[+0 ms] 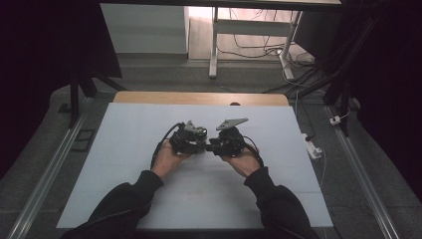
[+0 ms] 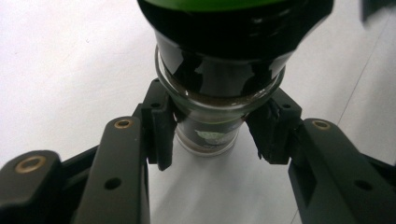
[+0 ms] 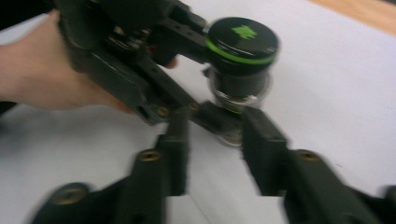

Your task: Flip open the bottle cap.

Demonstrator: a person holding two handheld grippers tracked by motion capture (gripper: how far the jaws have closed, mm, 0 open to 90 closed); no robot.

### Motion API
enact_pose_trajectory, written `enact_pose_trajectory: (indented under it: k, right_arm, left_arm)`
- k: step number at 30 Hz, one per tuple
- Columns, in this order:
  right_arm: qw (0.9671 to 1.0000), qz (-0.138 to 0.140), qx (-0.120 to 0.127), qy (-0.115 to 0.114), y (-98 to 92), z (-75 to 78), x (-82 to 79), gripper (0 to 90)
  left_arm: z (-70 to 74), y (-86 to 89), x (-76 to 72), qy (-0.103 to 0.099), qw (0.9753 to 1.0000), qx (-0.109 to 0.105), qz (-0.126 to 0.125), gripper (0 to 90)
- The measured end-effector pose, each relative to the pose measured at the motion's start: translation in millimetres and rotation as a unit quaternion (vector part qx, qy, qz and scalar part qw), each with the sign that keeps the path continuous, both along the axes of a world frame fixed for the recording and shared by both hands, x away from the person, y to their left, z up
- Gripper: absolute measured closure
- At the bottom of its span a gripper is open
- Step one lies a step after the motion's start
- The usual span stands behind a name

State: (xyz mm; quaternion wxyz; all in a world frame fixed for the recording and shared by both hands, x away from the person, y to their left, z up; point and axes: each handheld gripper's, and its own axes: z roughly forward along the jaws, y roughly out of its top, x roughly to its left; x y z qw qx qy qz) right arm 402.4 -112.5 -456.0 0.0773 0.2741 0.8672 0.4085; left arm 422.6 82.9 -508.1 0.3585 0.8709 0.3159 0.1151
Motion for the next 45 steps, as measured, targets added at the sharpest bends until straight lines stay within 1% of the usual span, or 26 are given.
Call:
enact_pose_trajectory:
  k: [2, 5, 6, 9, 14, 21, 25, 27, 32, 39, 45]
  right_arm:
    - [1.0000, 0.001, -0.002, 0.005, 3.3, -0.2, 1.7, 77.3]
    - [1.0000, 0.002, -0.007, 0.004, 7.9, -1.6, 4.0, 87.9]
    - [1.0000, 0.004, -0.008, 0.003, 9.1, -2.1, 4.8, 89.7]
    - [0.9999, 0.003, -0.012, 0.007, 12.6, -3.2, 7.3, 90.0]
    - [0.9999, -0.001, -0.015, 0.002, 16.9, -5.1, 10.7, 90.0]
    - [0.9999, -0.004, -0.014, 0.003, 16.5, -6.3, 13.1, 90.0]
    - [1.0000, -0.003, -0.006, 0.000, 16.8, -3.2, 12.1, 90.0]
    - [0.9999, -0.002, -0.010, -0.004, 17.5, -1.6, 11.6, 90.0]
    - [0.9999, -0.002, -0.010, -0.003, 17.3, -0.6, 11.0, 90.0]
    - [0.9999, -0.002, -0.002, -0.010, 16.6, 4.8, 9.8, 90.0]
    - [1.0000, -0.004, 0.003, -0.006, 15.9, 5.5, 12.0, 90.0]
  left_arm:
    - [-0.1, -0.2, -0.1, 0.000, 1.0000, 0.000, 0.001, 53.5]
    - [-0.2, -0.4, -0.3, 0.001, 1.0000, -0.002, 0.002, 53.5]
    - [0.1, -0.1, -0.1, 0.001, 1.0000, 0.000, 0.001, 53.5]
    - [-0.1, -0.5, -0.3, 0.001, 1.0000, -0.002, 0.003, 53.5]
    - [0.3, -0.6, -0.5, -0.001, 1.0000, 0.003, 0.001, 53.6]
    - [0.0, -0.5, -0.6, 0.000, 1.0000, 0.001, 0.003, 53.5]
    - [-0.1, -0.5, -0.6, 0.000, 1.0000, 0.001, 0.003, 53.6]
    - [-0.2, -0.4, -0.7, 0.001, 1.0000, 0.001, 0.003, 53.6]
    - [-0.1, -0.3, -0.2, 0.002, 1.0000, 0.001, 0.002, 53.5]
    - [-0.1, -0.5, -0.3, 0.000, 1.0000, 0.003, 0.001, 53.5]
    - [-0.3, -0.7, -0.3, 0.000, 1.0000, 0.002, 0.002, 53.6]
